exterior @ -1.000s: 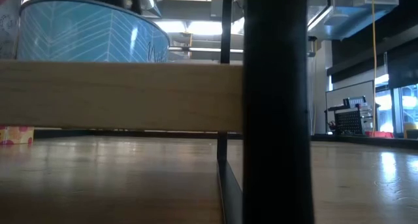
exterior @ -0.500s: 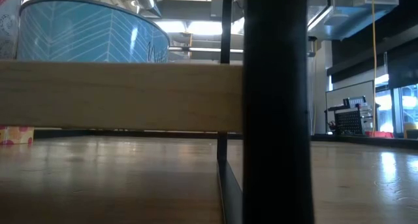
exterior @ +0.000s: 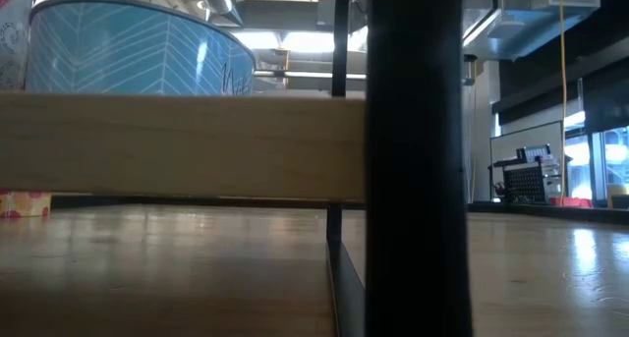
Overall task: Pick and place cans onto a shelf
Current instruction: Put the canned pineapple rings on the shelf
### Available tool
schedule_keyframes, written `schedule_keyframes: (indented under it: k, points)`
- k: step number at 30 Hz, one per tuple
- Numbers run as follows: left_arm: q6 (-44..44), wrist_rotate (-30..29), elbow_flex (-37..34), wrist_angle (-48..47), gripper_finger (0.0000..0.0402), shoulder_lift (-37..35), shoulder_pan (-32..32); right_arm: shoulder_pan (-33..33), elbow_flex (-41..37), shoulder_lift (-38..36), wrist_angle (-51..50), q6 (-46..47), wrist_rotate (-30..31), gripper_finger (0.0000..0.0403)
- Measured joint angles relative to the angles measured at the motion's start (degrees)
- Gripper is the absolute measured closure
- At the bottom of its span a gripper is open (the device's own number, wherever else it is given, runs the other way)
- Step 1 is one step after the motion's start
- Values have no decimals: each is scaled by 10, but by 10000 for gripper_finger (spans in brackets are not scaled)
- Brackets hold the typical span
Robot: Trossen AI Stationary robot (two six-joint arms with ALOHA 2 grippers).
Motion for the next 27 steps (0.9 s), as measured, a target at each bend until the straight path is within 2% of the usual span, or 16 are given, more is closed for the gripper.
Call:
schedule_keyframes:
  k: [9, 15, 20, 24, 27]
  points:
    - [-48, 21, -207, -1, 402, -166, 44, 1, 0, -20, -21, 7, 3, 398]
    - [-75, 106, -323, 0, 398, -273, 65, 1, 0, -20, -21, 10, 4, 398]
    - [-114, 153, -396, 1, 372, -324, 78, 1, 0, -20, -17, 29, 22, 398]
    - [-215, 200, -450, 1, 349, -345, 90, -3, 0, -20, -17, 44, 63, 398]
    - [-224, 227, -486, 1, 343, -346, 101, -11, 0, -20, -17, 55, 72, 398]
